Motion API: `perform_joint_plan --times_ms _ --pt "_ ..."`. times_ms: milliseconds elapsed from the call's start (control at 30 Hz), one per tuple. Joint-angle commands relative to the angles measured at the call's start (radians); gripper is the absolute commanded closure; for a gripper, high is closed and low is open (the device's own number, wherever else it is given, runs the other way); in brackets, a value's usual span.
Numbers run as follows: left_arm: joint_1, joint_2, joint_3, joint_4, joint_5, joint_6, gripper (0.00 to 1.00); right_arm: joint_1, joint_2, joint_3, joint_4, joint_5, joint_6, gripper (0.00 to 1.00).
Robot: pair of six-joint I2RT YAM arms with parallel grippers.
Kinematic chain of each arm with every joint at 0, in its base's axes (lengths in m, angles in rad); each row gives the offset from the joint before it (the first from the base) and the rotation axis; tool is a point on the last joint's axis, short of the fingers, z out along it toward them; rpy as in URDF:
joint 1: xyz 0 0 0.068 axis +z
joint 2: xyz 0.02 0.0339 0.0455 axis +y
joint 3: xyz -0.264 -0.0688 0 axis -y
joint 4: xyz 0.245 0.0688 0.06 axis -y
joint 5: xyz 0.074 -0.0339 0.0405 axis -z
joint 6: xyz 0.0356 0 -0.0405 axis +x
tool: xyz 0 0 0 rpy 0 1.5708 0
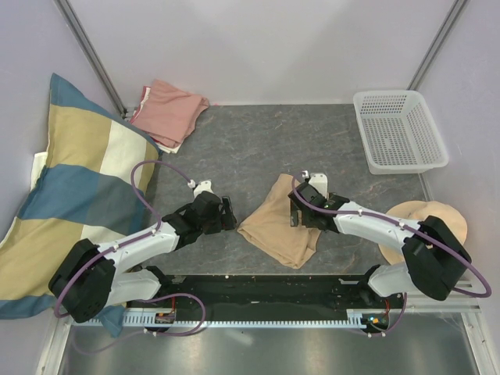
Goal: Fold and stack the t-shirts
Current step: Smooth out wrinkles on the folded tshirt
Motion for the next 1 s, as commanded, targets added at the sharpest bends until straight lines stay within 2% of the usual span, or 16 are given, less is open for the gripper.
perform_joint_plan --times_ms 0,333,567,833,967 --pt "0.002 0.002 -0.013 0.027 -0.009 -0.020 0.00 0.001 0.038 0.076 -0.041 0.111 -0.049 0.02" --pt "0.002 0.010 0.027 0.019 -0.024 0.023 0.00 0.000 0.012 0.165 -0.159 0.256 -0.069 0.02" --pt "0.002 0.050 0.067 0.025 -0.008 0.028 0.00 0.000 -0.052 0.139 -0.171 0.173 -0.032 0.02" --pt "0.002 0.054 0.025 0.051 0.012 0.019 0.00 0.000 -0.147 -0.010 -0.154 0.035 0.083 0.02" --pt "0.002 0.067 0.022 0.061 0.019 0.017 0.00 0.003 -0.157 -0.079 -0.148 0.015 0.113 0.02"
